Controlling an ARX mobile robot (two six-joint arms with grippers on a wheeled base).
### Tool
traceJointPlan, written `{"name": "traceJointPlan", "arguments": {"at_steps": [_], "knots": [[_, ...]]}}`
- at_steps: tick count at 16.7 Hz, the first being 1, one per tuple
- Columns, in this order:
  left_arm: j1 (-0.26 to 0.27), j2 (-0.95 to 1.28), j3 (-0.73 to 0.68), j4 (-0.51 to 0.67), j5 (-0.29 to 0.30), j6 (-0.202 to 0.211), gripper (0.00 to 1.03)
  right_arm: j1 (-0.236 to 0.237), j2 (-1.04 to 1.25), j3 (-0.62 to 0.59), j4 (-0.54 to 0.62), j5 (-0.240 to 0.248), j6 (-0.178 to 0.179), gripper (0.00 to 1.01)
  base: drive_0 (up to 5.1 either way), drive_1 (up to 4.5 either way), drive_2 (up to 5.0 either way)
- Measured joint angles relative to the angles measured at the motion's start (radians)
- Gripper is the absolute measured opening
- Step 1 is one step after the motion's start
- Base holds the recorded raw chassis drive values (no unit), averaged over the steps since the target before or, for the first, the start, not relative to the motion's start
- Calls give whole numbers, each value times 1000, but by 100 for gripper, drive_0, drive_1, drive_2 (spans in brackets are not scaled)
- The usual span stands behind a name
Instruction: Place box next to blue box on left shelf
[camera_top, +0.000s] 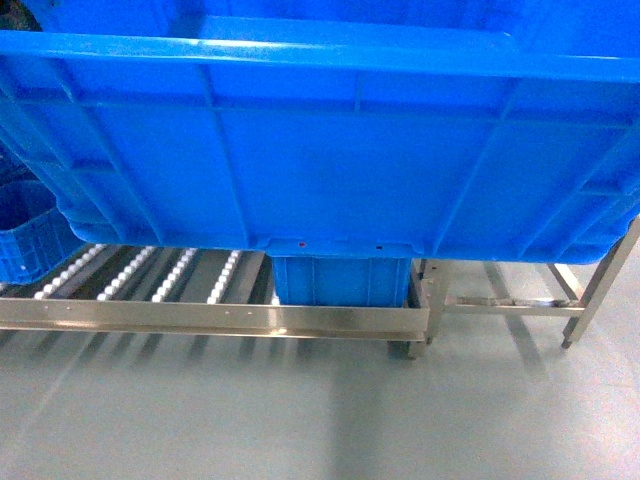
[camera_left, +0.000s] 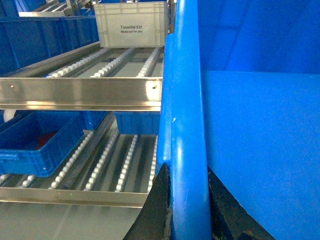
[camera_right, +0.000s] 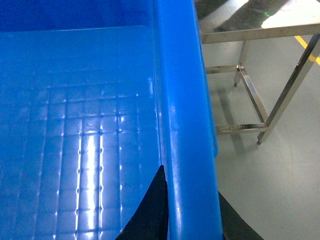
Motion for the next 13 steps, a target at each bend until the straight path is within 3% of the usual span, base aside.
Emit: {"name": "traceJointPlan", "arguments": {"at_steps": [13], "knots": [[0,0,0,1,0,0,9,0,0,0,-1,0,0,10,-498,248,248]]}}
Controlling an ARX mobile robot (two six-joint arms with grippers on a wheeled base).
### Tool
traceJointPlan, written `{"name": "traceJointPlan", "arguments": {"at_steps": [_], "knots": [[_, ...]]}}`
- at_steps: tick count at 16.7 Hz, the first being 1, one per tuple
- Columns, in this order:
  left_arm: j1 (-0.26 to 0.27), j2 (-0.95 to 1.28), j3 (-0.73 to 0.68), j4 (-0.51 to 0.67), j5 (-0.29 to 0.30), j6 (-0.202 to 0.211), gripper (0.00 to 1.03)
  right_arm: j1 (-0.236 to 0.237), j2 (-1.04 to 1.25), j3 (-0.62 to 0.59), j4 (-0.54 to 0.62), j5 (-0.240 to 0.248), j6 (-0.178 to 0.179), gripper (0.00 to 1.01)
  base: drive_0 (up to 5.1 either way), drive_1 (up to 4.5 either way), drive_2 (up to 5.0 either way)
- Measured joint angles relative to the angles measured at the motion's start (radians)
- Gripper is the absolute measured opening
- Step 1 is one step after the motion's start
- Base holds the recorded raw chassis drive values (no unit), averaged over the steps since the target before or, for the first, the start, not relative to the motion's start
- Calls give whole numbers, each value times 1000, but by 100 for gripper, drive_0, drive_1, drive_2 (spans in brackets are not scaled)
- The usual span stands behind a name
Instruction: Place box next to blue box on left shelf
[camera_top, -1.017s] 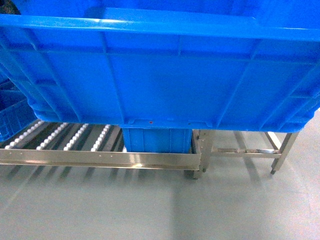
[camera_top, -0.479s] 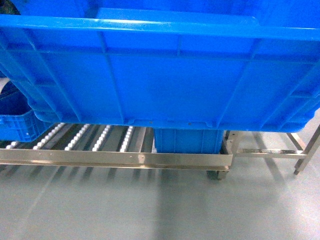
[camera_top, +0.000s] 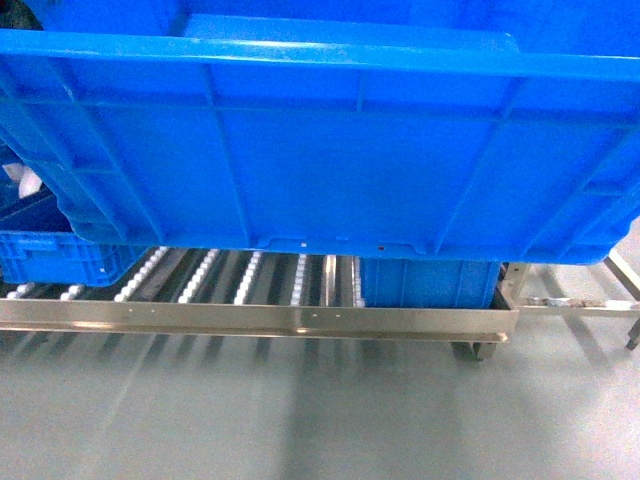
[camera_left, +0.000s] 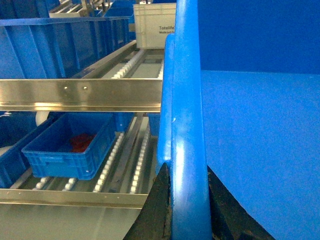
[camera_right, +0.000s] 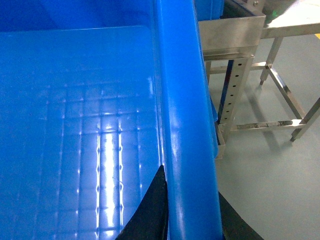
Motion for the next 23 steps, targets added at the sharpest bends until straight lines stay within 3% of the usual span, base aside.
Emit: {"name": "traceJointPlan", "arguments": {"at_steps": [16,23], "knots": [[0,0,0,-3,0,0,9,0,0,0,-3,0,0,10,-496,249,249],[11,-4,0,-5,4,3,9,10,2,0,1,6,2,9,-20,-20,-20]]}}
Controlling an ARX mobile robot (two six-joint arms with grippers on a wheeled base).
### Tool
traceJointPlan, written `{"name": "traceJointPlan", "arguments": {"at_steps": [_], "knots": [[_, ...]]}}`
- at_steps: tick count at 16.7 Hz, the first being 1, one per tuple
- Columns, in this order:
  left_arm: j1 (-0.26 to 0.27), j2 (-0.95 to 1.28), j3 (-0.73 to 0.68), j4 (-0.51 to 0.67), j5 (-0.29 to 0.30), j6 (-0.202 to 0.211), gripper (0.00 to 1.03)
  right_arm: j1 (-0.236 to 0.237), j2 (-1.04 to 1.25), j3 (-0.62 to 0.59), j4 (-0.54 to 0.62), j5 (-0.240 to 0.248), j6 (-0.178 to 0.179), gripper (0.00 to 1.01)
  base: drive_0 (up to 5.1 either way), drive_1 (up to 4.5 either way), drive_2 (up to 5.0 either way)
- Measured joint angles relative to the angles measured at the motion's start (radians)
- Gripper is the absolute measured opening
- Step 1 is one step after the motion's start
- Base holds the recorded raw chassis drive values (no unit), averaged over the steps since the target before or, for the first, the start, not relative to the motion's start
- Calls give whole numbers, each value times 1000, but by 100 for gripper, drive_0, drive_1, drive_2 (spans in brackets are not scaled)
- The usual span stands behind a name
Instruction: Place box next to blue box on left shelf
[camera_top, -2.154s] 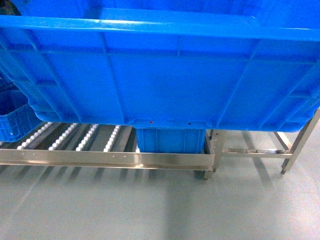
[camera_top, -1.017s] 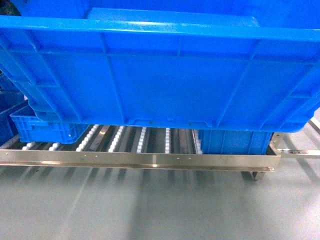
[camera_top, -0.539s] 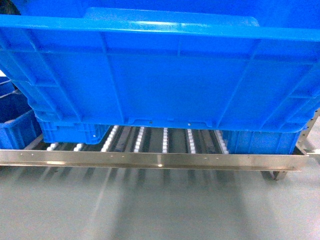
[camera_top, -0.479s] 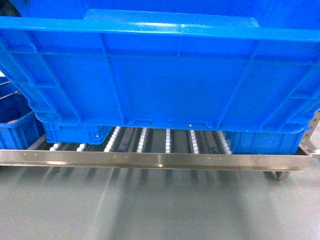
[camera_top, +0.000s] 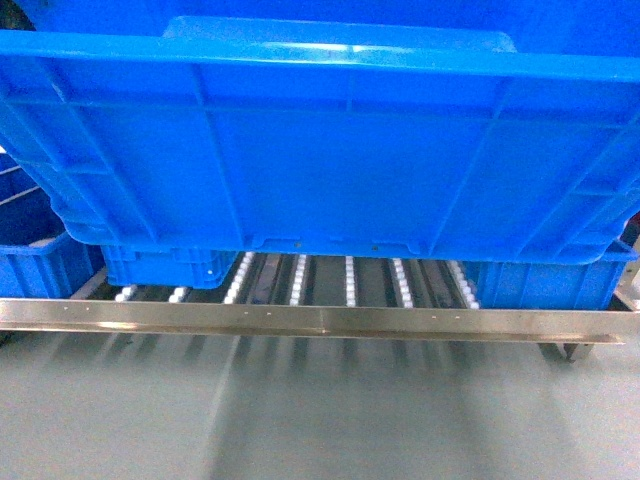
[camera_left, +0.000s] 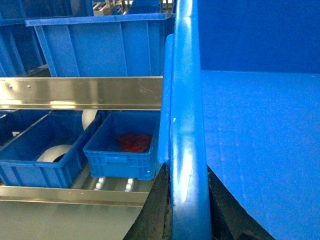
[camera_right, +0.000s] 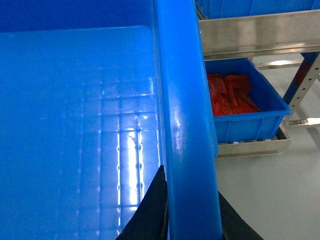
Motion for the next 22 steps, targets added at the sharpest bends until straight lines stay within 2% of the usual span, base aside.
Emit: {"name": "traceJointPlan", "arguments": {"at_steps": [22], "knots": [[-7,0,0,1,-2,0,9,-4,-2,0,-1,-5,-2,9,0,0,0]]}}
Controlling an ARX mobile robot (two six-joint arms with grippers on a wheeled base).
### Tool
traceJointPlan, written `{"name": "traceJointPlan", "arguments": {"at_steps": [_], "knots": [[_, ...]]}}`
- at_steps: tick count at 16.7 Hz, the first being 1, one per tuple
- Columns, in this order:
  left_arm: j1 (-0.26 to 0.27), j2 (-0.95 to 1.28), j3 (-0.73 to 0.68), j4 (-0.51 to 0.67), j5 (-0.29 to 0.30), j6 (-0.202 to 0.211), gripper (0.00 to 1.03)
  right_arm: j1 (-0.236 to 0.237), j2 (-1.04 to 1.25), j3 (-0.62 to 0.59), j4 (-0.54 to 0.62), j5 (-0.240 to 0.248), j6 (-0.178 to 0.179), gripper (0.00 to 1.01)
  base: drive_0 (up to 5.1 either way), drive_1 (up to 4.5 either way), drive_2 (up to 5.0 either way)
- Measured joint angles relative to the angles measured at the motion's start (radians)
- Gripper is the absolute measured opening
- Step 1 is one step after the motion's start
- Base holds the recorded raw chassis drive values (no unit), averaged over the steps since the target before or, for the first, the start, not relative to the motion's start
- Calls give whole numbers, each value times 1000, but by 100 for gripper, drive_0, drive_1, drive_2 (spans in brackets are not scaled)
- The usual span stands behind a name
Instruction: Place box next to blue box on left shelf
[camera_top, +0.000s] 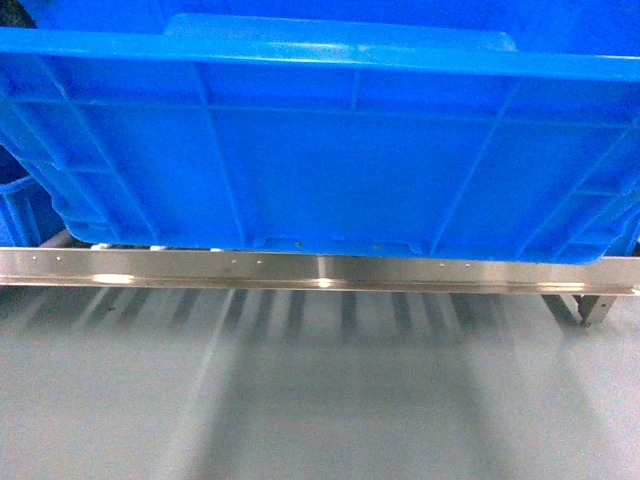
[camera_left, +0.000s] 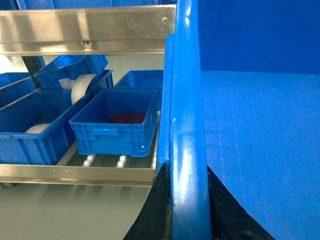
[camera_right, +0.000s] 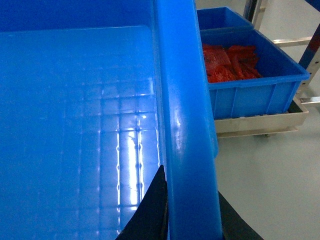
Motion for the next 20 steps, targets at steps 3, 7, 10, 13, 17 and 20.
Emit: {"name": "traceJointPlan", "arguments": {"at_steps": [3,7,10,13,17,20], "knots": [[0,0,0,0,0,0,9,0,0,0,-2,0,0,9,0,0,0],[0,0,0,1,0,0,9,0,0,0,0,0,0,9,0,0,0],[0,0,0,-1,0,0,9,0,0,0,-1,0,0,9,0,0,0],[0,0,0,1,0,0,9,0,0,0,0,-1,0,9,0,0,0],[0,0,-1,-9,0,-1,9,0,0,-1,-8,0,0,9,0,0,0],[0,0,-1,-8,0,-1,9,0,0,-1,-9,0,0,9,0,0,0]]}}
